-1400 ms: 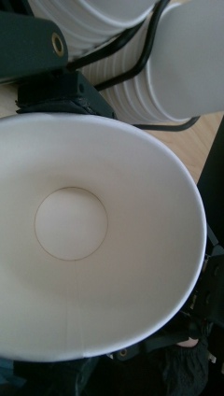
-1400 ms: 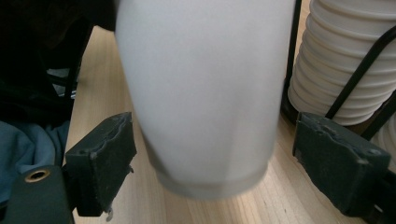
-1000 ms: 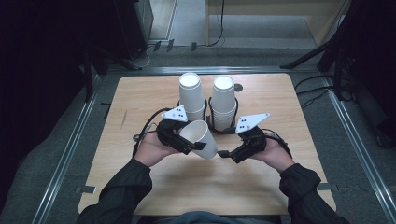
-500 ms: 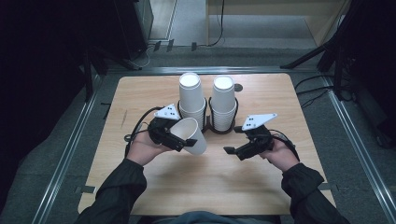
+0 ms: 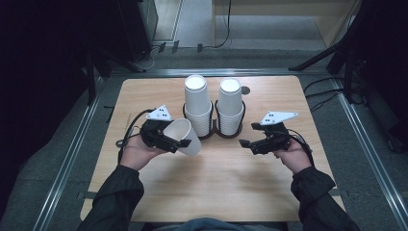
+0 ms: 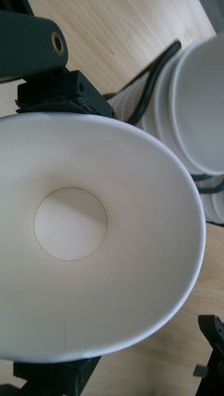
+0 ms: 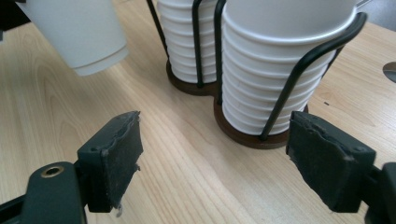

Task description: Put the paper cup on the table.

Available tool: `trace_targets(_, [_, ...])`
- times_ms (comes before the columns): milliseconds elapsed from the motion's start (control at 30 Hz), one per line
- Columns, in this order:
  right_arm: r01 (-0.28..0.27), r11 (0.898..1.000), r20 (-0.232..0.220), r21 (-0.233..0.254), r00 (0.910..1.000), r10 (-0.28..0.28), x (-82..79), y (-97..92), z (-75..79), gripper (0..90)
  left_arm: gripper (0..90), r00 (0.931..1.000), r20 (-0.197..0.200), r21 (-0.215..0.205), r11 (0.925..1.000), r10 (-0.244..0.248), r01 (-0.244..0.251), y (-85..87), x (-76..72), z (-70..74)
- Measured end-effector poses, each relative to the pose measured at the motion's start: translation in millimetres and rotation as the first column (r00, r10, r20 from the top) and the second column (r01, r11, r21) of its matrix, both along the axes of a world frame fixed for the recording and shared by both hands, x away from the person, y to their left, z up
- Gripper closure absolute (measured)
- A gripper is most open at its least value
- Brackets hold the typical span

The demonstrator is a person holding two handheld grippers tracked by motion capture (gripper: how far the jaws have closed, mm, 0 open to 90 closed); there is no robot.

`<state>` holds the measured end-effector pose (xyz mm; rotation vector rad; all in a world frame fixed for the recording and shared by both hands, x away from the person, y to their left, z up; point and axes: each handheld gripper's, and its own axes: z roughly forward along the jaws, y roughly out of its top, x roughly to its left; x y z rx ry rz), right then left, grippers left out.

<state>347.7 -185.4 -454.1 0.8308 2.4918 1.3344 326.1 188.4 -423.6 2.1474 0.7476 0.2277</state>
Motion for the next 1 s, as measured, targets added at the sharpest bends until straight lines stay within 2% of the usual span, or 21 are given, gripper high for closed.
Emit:
trace_targets(233, [0.009, 1.0, 0.005, 0.009, 0.9999, -0.009, 5.1, -2.6, 0.0, 18.8, 13.3, 0.9988, -0.014, -0.012, 0.9989, 0.046, -0.046, 21.2, 0.9, 0.7])
trace_targets(467, [-0.013, 1.0, 0.0, 0.004, 0.9999, 0.013, 7.8, -2.8, -1.2, 19.9, 13.2, 0.9962, -0.039, -0.032, 0.9963, 0.078, -0.079, 40.4, 3.7, -2.3])
trace_targets(633, [-0.024, 1.0, 0.0, -0.012, 0.9997, 0.024, 8.8, -1.4, -3.1, 19.9, 13.2, 0.9928, -0.053, -0.014, 0.994, 0.108, -0.109, 51.5, 6.7, -6.0])
trace_targets(800, [-0.029, 0.999, 0.004, -0.023, 0.9996, 0.029, 9.2, -1.4, -3.9, 19.8, 13.0, 0.9894, -0.058, -0.016, 0.9908, 0.133, -0.134, 61.8, 8.1, -7.2])
trace_targets(1000, [-0.021, 0.999, 0.002, -0.027, 0.9998, 0.021, 9.2, -2.9, -3.9, 19.8, 12.6, 0.9864, -0.058, 0.018, 0.9881, 0.154, -0.153, 71.8, 10.1, -9.0])
